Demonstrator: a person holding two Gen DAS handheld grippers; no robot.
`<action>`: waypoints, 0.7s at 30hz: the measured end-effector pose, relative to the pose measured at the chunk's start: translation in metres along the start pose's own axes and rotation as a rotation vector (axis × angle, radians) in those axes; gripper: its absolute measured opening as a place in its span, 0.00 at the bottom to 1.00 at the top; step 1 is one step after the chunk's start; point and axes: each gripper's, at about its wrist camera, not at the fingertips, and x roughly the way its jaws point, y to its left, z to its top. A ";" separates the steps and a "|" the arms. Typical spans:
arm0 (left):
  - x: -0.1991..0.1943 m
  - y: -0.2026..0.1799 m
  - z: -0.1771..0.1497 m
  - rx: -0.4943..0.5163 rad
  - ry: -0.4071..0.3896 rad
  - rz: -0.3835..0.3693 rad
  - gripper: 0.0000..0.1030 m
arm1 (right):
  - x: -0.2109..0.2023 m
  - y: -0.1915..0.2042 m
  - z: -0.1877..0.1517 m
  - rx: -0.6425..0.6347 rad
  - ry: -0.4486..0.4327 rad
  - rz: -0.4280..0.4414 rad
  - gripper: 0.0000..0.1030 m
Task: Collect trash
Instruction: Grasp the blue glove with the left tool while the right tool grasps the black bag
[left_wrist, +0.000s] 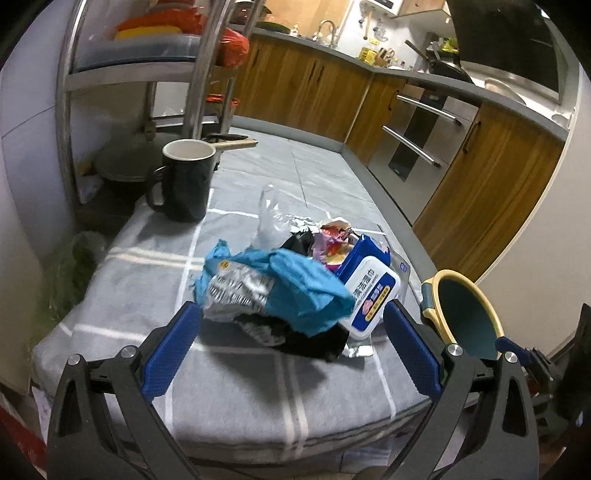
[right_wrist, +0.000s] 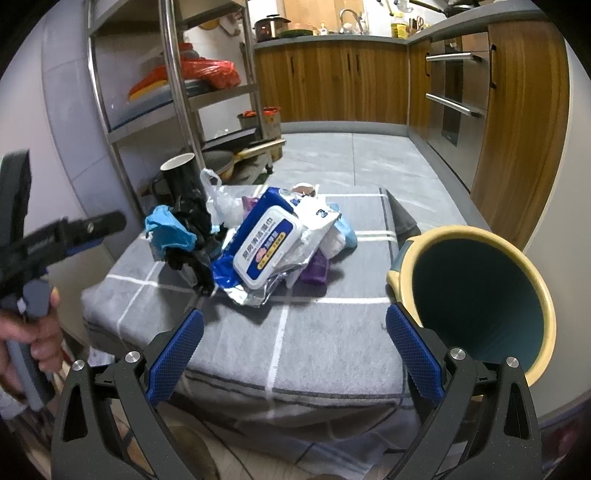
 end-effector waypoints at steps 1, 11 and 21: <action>0.003 -0.003 0.002 0.013 0.001 0.001 0.94 | 0.001 0.000 0.001 0.001 0.004 -0.001 0.95; 0.054 -0.005 0.008 0.051 0.121 0.022 0.59 | 0.006 -0.002 -0.001 -0.001 0.024 -0.020 0.95; 0.038 0.009 0.010 0.000 0.085 -0.031 0.32 | 0.012 0.002 0.003 -0.010 0.033 -0.010 0.95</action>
